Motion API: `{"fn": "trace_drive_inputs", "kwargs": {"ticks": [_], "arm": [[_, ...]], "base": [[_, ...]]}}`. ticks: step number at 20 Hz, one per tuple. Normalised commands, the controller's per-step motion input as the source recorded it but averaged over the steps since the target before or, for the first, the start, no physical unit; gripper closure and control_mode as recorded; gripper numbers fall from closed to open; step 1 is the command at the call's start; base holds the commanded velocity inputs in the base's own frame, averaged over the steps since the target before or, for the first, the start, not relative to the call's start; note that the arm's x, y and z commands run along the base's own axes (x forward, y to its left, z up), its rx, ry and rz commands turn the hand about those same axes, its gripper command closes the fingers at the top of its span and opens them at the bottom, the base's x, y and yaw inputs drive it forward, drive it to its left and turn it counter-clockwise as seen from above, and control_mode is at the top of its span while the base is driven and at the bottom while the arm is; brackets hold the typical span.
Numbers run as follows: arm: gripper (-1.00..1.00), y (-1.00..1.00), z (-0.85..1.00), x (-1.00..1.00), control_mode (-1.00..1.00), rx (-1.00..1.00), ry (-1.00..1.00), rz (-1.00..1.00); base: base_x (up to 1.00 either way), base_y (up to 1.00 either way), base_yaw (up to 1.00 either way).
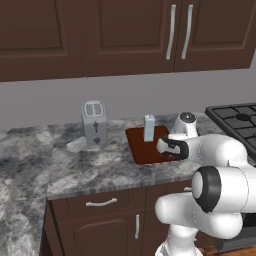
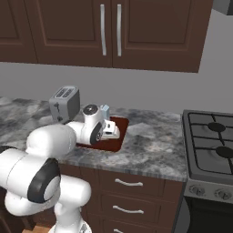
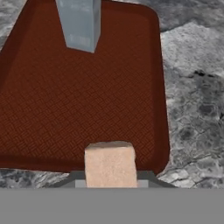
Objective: Take out the milk from the fridge and place it on the tray on the counter. Then take the sugar cube near the tray and place it in the tray.
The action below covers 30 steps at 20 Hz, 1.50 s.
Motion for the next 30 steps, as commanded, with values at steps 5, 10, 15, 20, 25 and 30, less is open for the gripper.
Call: {"fn": "trace_drive_inputs", "kwargs": {"ticks": [5, 10, 15, 20, 25, 30], "arm": [[1.00, 0.00, -0.44, 0.29, -1.00, 0.01, 0.04, 0.01], [1.00, 0.00, -0.46, 0.19, -1.00, 0.01, 0.00, 0.00], [1.00, 0.00, -0.43, 0.14, -1.00, 0.03, 0.02, 0.00], [1.00, 0.00, -0.42, 0.11, -1.00, 0.02, 0.00, 0.00], [1.00, 0.00, -0.23, 0.15, -1.00, 0.00, 0.00, 0.00], [1.00, 0.00, -0.06, 0.24, -1.00, 0.00, -0.03, 0.00]], "base": [[0.00, 0.00, 0.00], [0.00, 0.00, 0.00], [0.00, 0.00, 0.00], [0.00, 0.00, 0.00], [0.00, 0.00, 0.00], [0.00, 0.00, 0.00]]}}
